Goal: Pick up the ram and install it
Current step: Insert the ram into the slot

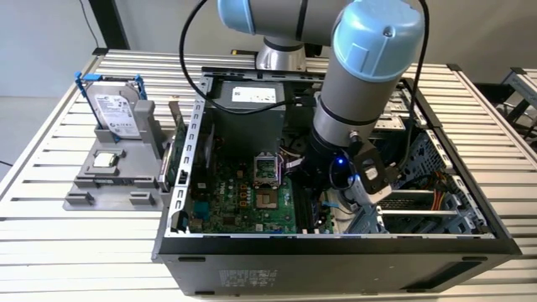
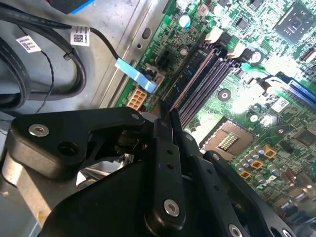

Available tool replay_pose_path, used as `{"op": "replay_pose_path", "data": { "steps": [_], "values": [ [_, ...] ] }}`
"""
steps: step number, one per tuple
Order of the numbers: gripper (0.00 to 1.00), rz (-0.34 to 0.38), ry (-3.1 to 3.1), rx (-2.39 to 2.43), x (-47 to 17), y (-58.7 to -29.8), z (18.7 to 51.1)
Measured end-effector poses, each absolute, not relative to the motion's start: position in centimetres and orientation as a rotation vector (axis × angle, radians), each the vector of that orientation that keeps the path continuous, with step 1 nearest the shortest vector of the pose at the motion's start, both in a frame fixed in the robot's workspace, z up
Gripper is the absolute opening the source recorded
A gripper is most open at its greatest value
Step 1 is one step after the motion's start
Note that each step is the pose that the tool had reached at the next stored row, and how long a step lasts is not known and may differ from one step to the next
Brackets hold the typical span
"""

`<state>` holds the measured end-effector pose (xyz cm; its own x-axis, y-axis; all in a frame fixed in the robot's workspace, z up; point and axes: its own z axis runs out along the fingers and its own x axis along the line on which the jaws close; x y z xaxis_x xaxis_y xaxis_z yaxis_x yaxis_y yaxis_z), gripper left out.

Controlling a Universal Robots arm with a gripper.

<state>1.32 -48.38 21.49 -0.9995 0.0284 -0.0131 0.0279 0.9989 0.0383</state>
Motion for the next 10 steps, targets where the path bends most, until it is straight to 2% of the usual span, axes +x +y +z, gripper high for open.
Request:
{"op": "replay_pose_path", "data": {
  "steps": [10],
  "values": [
    [0.0,0.026,3.131,0.036,1.46,-48.32,21.77]
  ]
}}
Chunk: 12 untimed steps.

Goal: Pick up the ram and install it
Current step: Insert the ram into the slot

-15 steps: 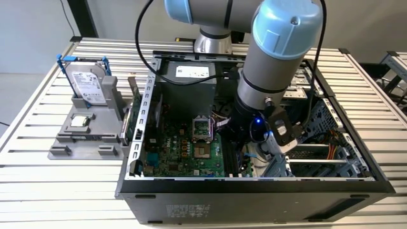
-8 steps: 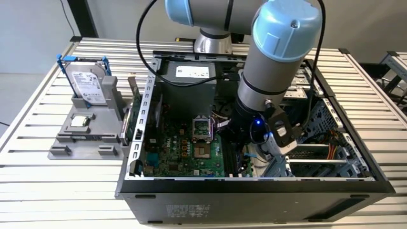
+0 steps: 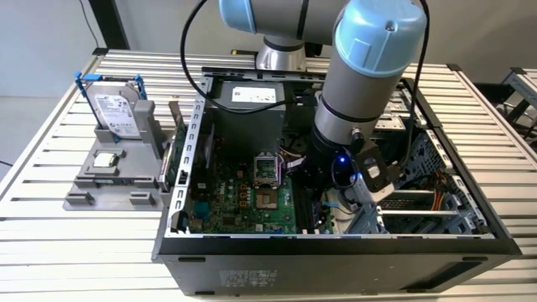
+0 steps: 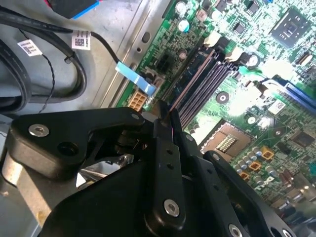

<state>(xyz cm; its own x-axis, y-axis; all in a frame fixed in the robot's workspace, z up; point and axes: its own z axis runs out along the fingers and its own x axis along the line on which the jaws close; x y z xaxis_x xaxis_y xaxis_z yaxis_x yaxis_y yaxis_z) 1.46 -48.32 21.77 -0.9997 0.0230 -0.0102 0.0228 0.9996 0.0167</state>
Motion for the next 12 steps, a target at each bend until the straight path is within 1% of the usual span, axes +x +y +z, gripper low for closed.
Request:
{"op": "replay_pose_path", "data": {
  "steps": [5,9,12],
  "values": [
    [0.0,0.026,3.132,0.034,1.5,-48.1,22.3],
    [0.0,0.024,3.132,0.034,1.5,-48.1,24.0],
    [0.0,-0.011,3.131,0.034,1.4,-48.1,24.2]
  ]
}}
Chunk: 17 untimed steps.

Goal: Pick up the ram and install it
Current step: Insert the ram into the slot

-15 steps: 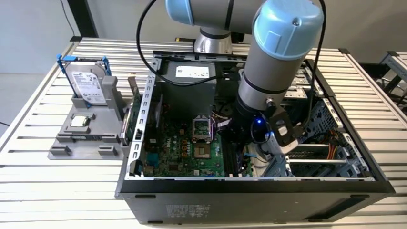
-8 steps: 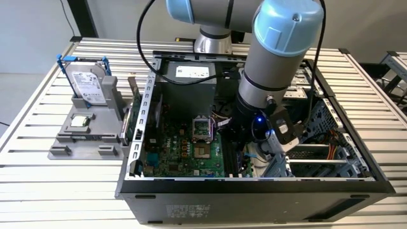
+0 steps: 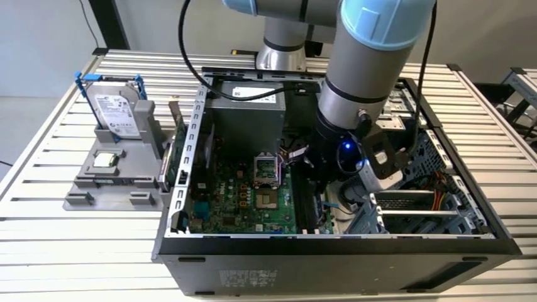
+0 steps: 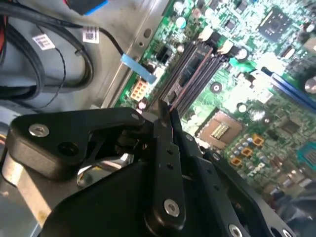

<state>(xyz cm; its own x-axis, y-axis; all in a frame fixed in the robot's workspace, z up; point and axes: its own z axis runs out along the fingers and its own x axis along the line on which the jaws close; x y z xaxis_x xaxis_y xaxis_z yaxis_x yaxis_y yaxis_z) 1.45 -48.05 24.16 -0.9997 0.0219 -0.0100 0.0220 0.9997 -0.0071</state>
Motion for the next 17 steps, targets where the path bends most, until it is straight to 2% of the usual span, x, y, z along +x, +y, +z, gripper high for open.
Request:
{"op": "replay_pose_path", "data": {
  "steps": [5,17],
  "values": [
    [0.0,-0.138,3.128,0.033,1.5,-47.2,24.1],
    [0.0,-0.162,3.126,0.033,1.5,-45.8,22.3]
  ]
}}
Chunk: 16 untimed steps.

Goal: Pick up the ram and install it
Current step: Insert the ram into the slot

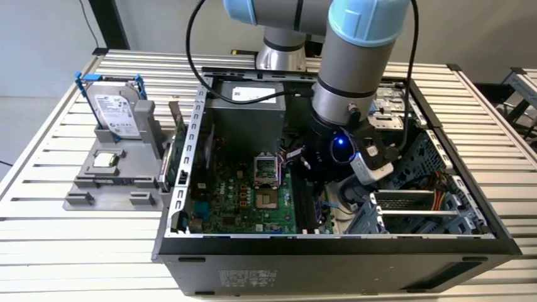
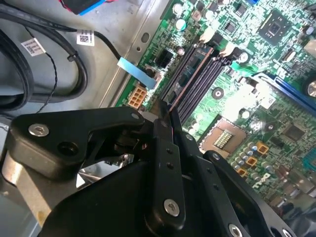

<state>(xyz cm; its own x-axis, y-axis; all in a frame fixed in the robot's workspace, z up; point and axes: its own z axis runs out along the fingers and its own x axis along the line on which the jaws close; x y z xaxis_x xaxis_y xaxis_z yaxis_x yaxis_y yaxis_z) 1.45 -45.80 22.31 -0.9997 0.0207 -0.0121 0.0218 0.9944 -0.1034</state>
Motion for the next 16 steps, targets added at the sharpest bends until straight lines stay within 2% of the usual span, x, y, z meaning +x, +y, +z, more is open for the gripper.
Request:
{"op": "replay_pose_path", "data": {
  "steps": [16],
  "values": [
    [0.0,-0.176,3.126,0.027,1.4,-45.77,21.89]
  ]
}}
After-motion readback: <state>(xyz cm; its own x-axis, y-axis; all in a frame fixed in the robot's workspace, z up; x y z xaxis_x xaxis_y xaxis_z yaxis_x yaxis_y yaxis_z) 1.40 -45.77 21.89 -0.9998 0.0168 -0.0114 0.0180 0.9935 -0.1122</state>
